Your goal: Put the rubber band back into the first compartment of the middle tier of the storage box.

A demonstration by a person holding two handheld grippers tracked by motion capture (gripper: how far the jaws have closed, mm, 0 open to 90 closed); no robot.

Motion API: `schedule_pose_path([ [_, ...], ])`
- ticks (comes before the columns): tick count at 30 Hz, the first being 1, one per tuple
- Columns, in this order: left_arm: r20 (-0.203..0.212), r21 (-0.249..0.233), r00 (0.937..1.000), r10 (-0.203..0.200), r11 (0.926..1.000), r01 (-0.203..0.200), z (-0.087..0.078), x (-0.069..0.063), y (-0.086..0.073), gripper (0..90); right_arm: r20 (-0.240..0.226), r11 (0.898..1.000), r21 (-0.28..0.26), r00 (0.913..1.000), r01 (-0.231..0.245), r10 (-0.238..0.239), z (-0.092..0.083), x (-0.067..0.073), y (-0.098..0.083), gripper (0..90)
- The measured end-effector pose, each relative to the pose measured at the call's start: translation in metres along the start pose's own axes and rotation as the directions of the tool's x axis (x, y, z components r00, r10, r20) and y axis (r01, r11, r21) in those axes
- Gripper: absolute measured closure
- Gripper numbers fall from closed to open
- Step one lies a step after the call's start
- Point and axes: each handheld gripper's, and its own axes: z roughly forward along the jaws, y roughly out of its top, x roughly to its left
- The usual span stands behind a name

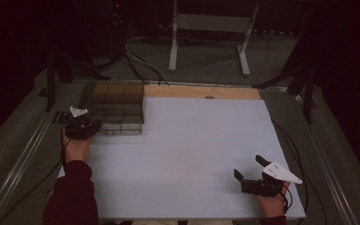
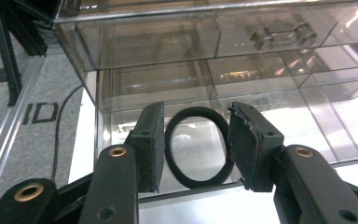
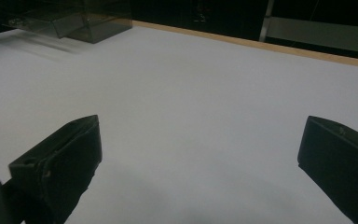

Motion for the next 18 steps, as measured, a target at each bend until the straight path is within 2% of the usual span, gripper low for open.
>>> schedule_pose_path([
  [5, -0.009, 0.007, 0.9999, -0.005, 1.0000, 0.005, 0.001, 0.000, 0.000, 58.0, 0.000, 1.000, 0.000, 1.0000, -0.001, 0.001, 0.000, 0.000, 0.000, 0.0],
  [8, 0.006, -0.008, 0.9999, -0.008, 0.9999, 0.008, -0.001, -0.001, 0.000, 57.5, 0.001, 1.000, -0.001, 1.0000, 0.000, 0.000, 0.000, 0.000, 0.000, 0.0],
  [13, 0.053, -0.051, 0.9985, -0.016, 0.9985, 0.019, -0.006, -0.007, -0.001, 52.7, 0.000, 1.000, 0.001, 1.0000, -0.001, 0.001, 0.000, 0.000, 0.000, 0.0],
  [18, 0.104, -0.080, 0.9946, 0.003, 0.9967, 0.006, -0.010, -0.016, -0.005, 41.9, 0.000, 1.000, 0.001, 1.0000, -0.001, 0.001, 0.000, 0.000, 0.000, 0.0],
])
